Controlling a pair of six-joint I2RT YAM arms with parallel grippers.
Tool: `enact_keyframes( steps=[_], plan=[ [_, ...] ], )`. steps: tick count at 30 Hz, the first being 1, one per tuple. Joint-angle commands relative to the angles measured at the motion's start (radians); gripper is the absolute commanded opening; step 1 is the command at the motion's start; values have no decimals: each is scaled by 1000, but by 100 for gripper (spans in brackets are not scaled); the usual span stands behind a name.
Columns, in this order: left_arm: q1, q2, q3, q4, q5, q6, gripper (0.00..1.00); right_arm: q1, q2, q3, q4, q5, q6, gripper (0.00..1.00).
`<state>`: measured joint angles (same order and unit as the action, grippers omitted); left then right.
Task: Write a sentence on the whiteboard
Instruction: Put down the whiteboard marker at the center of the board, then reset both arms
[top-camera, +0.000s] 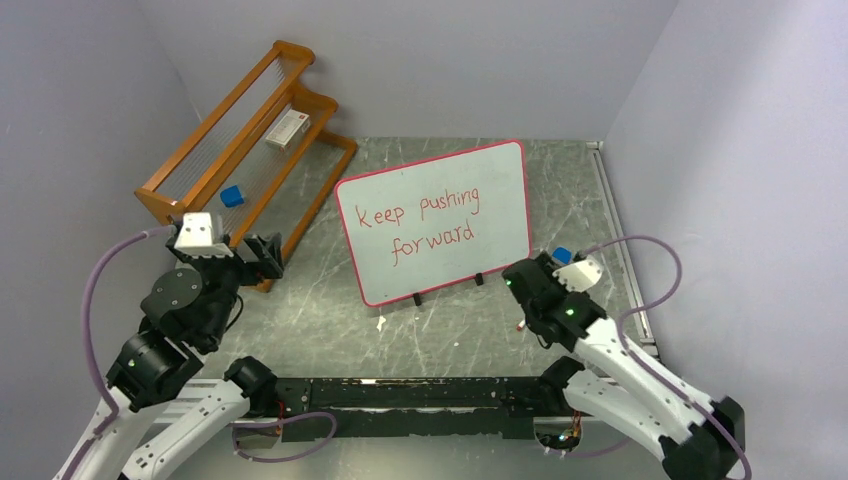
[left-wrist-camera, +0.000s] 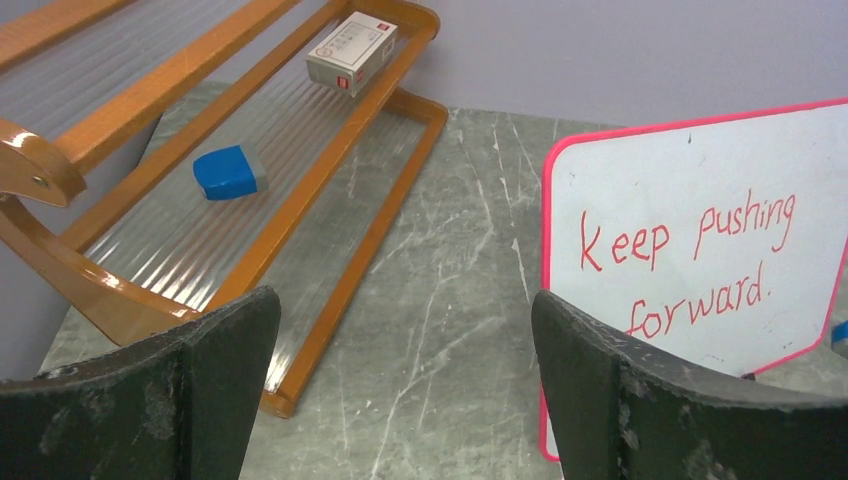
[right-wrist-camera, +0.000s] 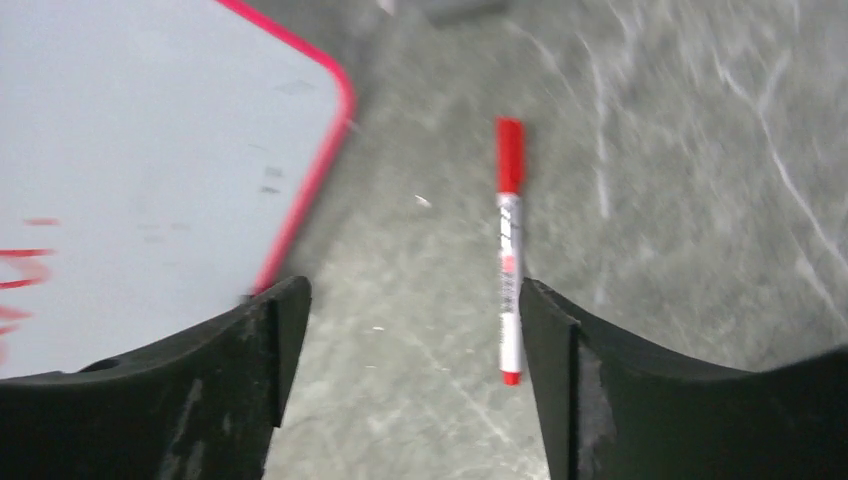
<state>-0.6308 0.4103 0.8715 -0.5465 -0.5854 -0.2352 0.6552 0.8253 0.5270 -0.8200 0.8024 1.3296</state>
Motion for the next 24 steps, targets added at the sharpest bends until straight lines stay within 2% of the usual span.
enact_keyframes(
  steps=[1,2,3,6,8,13,17,24],
  plan=[
    [8,-26,88,-77,8,26,98,-6,-139,143,-28,92,-239,89],
    [8,-28,103,-87,4,33,98,-6,-170,170,-12,92,-319,98],
    [8,-31,119,-96,-2,42,98,-6,-202,205,-2,92,-403,100],
    [9,-41,172,-131,-19,65,98,-6,-275,295,16,94,-572,100],
    [9,-50,203,-149,-34,76,98,-6,-312,363,-7,112,-608,100],
    [8,-94,246,-166,-75,92,98,-6,-426,403,132,37,-921,100],
    [8,-148,222,-147,-85,94,98,-6,-494,372,195,26,-1036,100],
    [6,-188,167,-123,-95,71,98,-6,-573,276,323,38,-1133,100]
  ],
)
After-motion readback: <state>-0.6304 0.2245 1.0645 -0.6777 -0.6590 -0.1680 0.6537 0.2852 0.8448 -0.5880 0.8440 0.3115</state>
